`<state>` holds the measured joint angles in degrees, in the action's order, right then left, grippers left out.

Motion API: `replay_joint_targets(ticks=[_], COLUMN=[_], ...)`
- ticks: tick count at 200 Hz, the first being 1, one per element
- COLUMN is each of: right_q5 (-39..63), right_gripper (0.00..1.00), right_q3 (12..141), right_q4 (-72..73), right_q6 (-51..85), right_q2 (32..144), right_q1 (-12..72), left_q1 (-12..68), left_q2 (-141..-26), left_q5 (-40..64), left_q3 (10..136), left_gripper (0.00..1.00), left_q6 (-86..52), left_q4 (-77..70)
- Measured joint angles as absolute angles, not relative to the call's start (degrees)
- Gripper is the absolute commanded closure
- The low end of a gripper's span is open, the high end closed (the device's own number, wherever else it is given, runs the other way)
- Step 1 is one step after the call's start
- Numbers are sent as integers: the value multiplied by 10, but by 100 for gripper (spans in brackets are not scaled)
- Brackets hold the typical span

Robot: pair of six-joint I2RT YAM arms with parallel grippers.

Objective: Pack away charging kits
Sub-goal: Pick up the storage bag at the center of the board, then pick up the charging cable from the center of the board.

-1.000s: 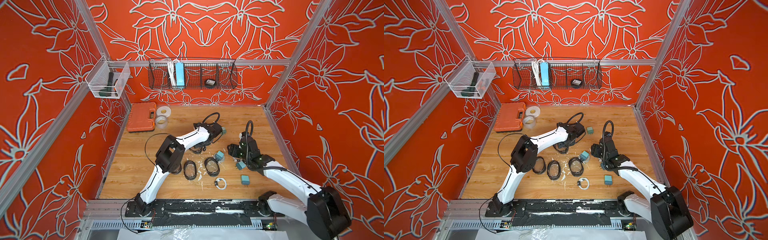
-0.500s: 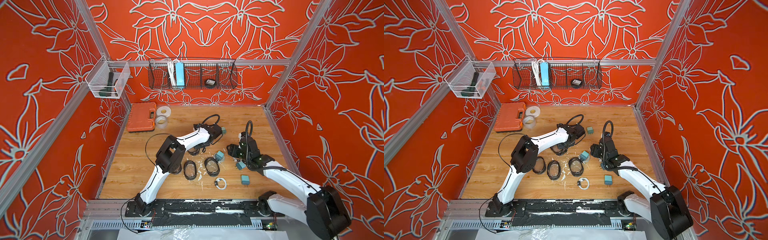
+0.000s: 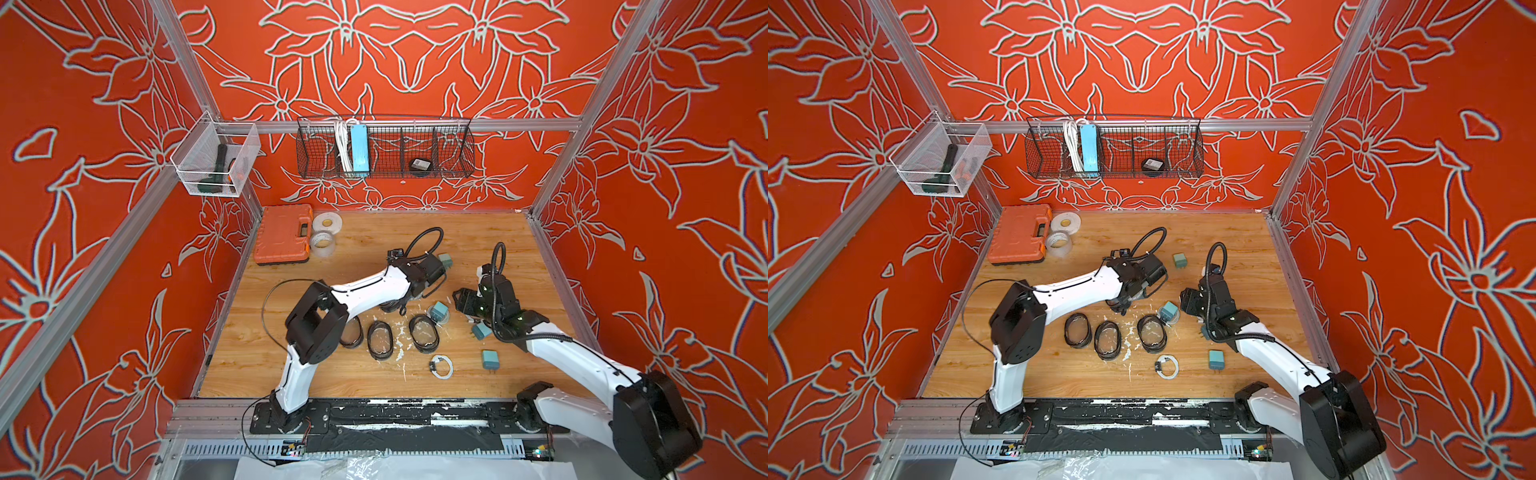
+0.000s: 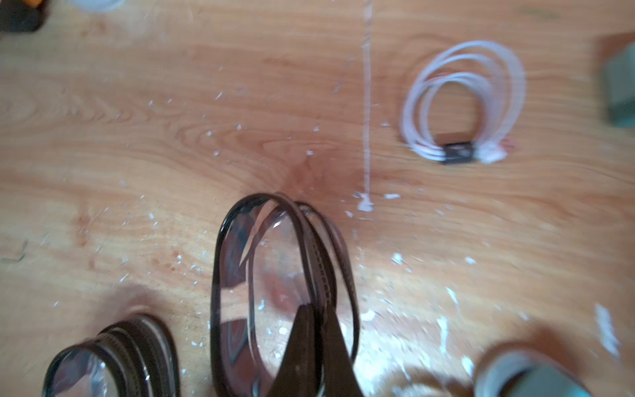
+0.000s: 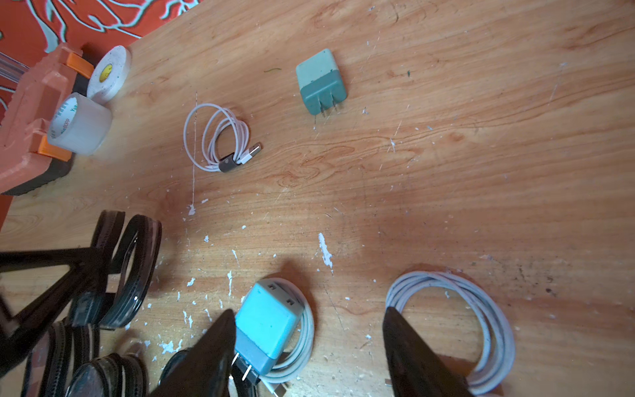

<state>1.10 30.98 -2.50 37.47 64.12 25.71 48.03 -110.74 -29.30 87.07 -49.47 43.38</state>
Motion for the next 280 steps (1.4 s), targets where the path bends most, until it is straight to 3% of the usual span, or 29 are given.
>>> replay_joint_targets(ticks=[44, 71, 113, 137, 164, 203, 280], right_q5=[11, 21, 55, 56, 37, -21, -119], right_gripper=[36, 41, 47, 49, 51, 57, 58], right_q3=[311, 333, 462, 552, 666, 805, 826], right_q4=[-11, -10, -12, -29, -82, -167, -266], right_q6=[373, 372, 376, 379, 378, 374, 375], right_q2=[658, 707, 841, 923, 1017, 1141, 1173], right_q1=[257, 257, 260, 274, 303, 342, 360], left_q1=[488, 487, 470, 419, 353, 348, 345], left_q2=[-898, -810, -751, -728, -719, -670, -636], left_q5=[-238, -233, -244, -210, -167, -147, -118], left_q3=[605, 511, 468, 416, 383, 377, 357], left_gripper=[100, 100, 100, 100, 100, 100, 100], left_q6=[-375, -325, -264, -233, -197, -166, -165], left_q4=[177, 95, 22, -28, -52, -58, -65])
